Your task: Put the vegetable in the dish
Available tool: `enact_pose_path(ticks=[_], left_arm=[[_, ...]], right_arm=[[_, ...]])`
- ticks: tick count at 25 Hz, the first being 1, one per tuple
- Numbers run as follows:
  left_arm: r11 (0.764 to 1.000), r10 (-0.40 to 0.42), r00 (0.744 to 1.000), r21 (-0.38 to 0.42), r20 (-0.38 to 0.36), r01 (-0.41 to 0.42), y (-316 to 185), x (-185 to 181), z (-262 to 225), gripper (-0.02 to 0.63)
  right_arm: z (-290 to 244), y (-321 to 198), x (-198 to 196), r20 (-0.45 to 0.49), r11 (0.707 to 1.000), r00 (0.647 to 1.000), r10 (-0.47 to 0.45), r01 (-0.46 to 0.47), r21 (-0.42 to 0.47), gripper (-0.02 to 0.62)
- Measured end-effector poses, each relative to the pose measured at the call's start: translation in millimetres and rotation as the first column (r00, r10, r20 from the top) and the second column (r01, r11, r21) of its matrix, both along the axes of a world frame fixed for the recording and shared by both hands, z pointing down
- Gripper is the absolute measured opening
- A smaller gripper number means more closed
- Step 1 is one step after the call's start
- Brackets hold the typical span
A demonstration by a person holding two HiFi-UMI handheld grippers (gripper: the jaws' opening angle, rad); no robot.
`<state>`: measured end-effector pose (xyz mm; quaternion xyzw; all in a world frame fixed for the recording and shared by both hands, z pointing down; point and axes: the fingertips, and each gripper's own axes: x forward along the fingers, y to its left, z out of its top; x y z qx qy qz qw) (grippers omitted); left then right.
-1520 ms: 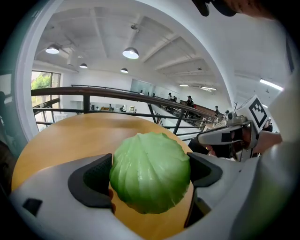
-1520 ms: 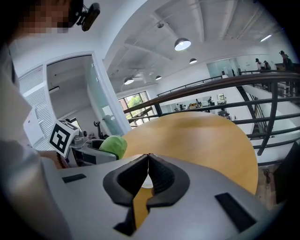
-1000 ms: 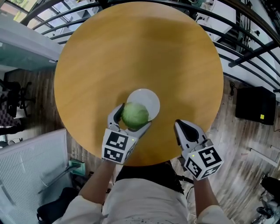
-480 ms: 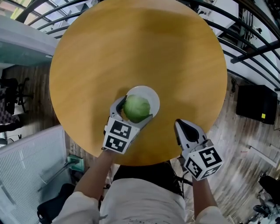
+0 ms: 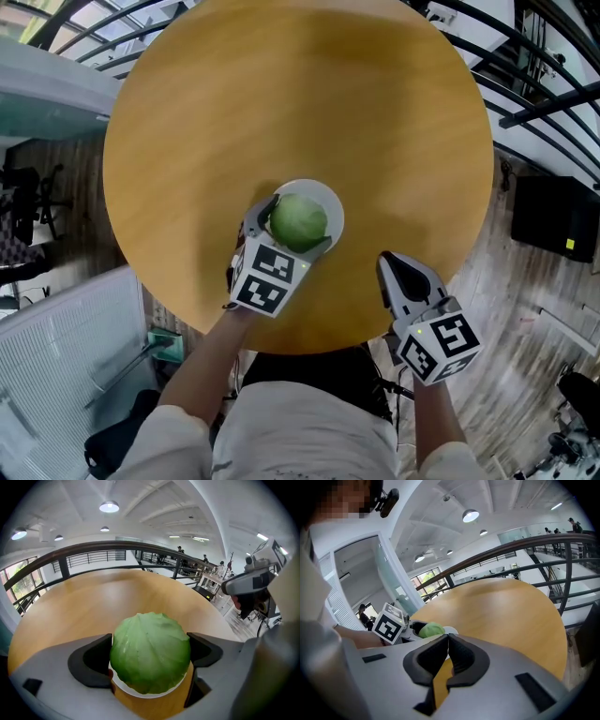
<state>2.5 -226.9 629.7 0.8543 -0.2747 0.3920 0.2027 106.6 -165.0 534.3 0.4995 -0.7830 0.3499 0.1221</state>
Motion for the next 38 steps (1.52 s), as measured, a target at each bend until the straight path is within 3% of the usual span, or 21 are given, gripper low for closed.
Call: enact_pose_path(ticks=[15,25,38], left_arm=[[0.992,0.124,0.983,-0.019,0.137,-0.122,0,14,29,0.488],[0.992,0.114,0.987,-0.071,0.111,-0.106,2,16,34,0.488],[0.991,0.121,0.988,-0.062,0.094,-0.115,1,16,33,0.488]], right_arm=[[11,3,12,0.023,1.0,0.999,0.026,-0.026,-0.014,0.025],[13,4,10,0.036,1.0,0.999,0.025,-0.024,-0.019,0.025],[11,0,5,0.053,1.0,0.999,0.009,-0.008,-0.017,0.025]])
